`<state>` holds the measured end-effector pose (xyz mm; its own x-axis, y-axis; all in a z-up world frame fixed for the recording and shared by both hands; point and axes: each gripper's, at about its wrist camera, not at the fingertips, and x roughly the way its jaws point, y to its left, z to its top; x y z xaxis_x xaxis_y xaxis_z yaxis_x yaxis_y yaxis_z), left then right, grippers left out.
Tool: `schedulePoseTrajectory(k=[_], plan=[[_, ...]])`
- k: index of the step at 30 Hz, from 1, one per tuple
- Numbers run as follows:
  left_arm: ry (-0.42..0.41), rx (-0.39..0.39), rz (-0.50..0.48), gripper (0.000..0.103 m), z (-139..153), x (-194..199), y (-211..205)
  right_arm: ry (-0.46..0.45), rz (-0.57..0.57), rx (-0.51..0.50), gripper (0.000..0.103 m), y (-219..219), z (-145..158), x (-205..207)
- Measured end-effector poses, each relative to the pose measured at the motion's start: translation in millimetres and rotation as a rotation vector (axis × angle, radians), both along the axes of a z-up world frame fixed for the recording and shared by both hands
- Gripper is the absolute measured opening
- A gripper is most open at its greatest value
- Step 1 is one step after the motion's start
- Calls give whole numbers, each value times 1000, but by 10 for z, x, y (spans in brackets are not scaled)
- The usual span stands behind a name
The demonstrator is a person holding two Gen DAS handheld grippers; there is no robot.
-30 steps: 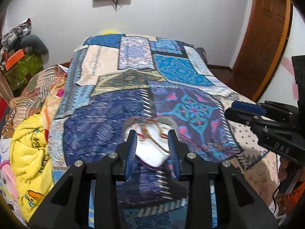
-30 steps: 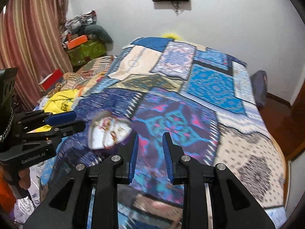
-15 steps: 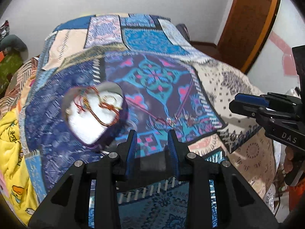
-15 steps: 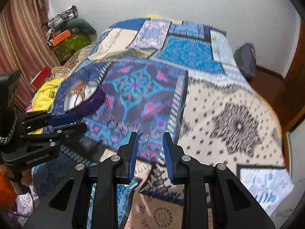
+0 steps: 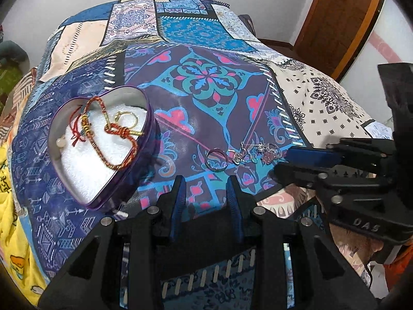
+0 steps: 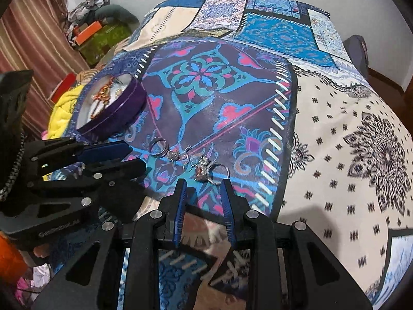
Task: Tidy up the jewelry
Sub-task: 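Move the right tool to a silver ring on the quilt and close on it, then carry the silver ring with the right tool toward the heart tin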
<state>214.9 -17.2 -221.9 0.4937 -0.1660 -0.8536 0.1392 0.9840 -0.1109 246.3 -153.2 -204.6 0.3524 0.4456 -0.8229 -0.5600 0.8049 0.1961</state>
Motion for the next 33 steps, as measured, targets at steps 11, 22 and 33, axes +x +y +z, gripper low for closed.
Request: schedulePoseTrajectory(k=[11, 22, 33], plan=[[-13, 22, -45, 30, -72, 162, -125, -32, 0, 0, 34, 6, -75, 35], [-31, 6, -30, 19, -80, 199, -96, -52, -11, 15, 28, 4, -80, 69], [-49, 3, -18, 19, 25, 27, -75, -71, -37, 35, 28, -92, 49, 40]])
